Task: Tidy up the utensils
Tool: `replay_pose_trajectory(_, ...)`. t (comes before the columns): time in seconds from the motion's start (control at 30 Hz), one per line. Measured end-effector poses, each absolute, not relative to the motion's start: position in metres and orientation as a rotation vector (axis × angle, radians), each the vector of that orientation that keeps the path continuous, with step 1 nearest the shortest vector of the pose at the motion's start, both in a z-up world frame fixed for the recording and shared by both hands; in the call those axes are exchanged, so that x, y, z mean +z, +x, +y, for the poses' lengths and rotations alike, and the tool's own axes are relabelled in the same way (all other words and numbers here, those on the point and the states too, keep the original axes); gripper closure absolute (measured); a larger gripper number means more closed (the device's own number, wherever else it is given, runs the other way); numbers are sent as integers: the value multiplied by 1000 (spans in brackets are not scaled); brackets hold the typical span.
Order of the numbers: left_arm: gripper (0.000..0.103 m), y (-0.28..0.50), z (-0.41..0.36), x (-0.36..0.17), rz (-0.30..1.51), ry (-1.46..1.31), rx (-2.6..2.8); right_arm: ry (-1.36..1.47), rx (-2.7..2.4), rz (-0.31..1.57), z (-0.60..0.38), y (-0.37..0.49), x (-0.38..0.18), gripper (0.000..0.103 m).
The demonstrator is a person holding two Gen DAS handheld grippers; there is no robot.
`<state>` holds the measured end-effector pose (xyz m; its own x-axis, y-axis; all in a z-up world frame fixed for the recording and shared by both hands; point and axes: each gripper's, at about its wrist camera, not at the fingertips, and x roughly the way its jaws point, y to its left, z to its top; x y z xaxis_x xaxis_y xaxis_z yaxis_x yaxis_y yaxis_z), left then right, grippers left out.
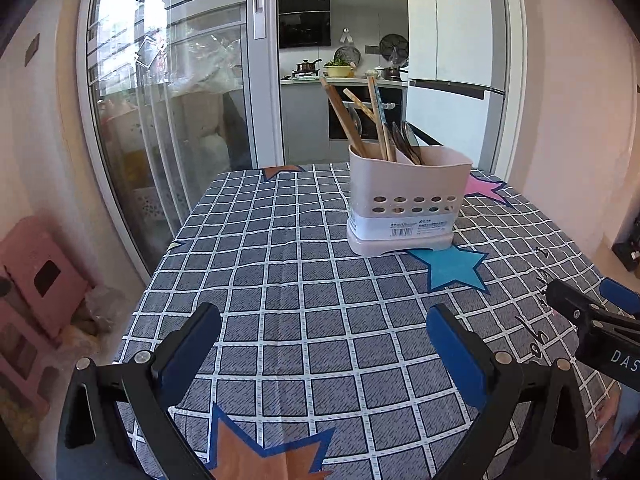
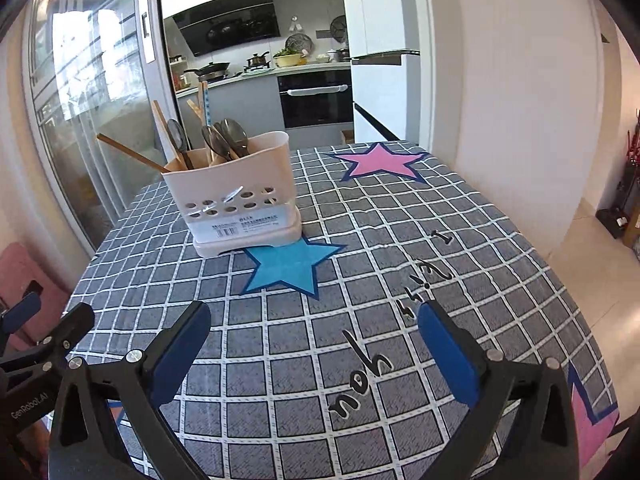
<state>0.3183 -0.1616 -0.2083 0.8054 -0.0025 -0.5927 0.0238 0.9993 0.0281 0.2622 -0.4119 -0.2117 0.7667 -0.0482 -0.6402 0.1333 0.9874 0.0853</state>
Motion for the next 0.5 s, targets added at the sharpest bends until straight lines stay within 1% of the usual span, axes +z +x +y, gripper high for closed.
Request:
replay_pose_trajectory(0.3,0,307,-152,-205,572,-9,31,36,-94,555,-397,248,-204,0)
replay_pose_trajectory(0.5,0,305,-155,-204,554,6,35,18,-94,515,-394,246,-201,0)
